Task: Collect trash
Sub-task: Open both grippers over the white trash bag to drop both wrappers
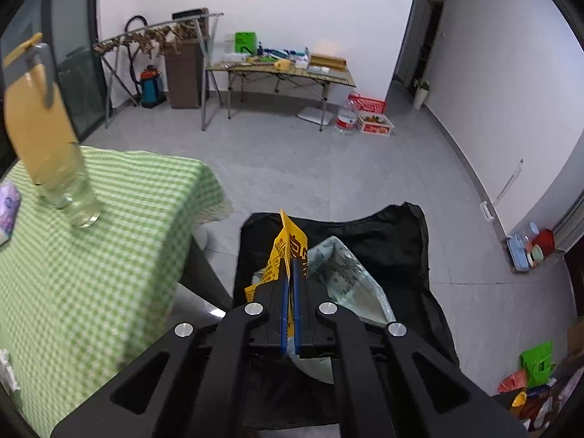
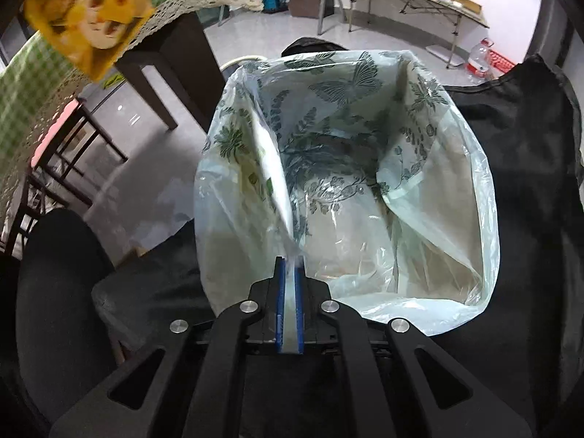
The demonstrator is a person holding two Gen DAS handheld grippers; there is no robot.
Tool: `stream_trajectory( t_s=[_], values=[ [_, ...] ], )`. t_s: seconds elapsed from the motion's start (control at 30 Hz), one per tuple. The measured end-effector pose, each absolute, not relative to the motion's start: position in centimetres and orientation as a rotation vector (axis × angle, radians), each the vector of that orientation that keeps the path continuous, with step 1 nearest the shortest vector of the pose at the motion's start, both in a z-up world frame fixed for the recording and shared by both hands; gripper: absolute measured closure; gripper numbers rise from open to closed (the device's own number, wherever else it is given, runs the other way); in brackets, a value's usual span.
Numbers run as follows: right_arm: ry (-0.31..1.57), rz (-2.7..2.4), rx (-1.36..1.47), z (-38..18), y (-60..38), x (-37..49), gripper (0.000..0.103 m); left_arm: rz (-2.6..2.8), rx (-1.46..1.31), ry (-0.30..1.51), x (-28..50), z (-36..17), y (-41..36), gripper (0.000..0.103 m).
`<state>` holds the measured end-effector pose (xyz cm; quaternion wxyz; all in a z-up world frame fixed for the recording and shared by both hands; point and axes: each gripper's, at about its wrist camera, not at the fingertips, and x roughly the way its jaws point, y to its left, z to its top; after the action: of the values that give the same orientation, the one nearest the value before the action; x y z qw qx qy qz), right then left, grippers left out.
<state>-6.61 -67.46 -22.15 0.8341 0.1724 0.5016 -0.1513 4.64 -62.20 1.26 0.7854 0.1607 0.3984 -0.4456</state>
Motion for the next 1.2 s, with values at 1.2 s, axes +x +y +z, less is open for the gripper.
stream_trajectory(
  t_s=[1.2],
  values=[
    [0.635, -0.618, 0.537, -12.1, -75.5, -17.8, 0.051, -0.958, 0.04, 1.194, 5.7, -13.1, -74.2, 0.095]
  ],
)
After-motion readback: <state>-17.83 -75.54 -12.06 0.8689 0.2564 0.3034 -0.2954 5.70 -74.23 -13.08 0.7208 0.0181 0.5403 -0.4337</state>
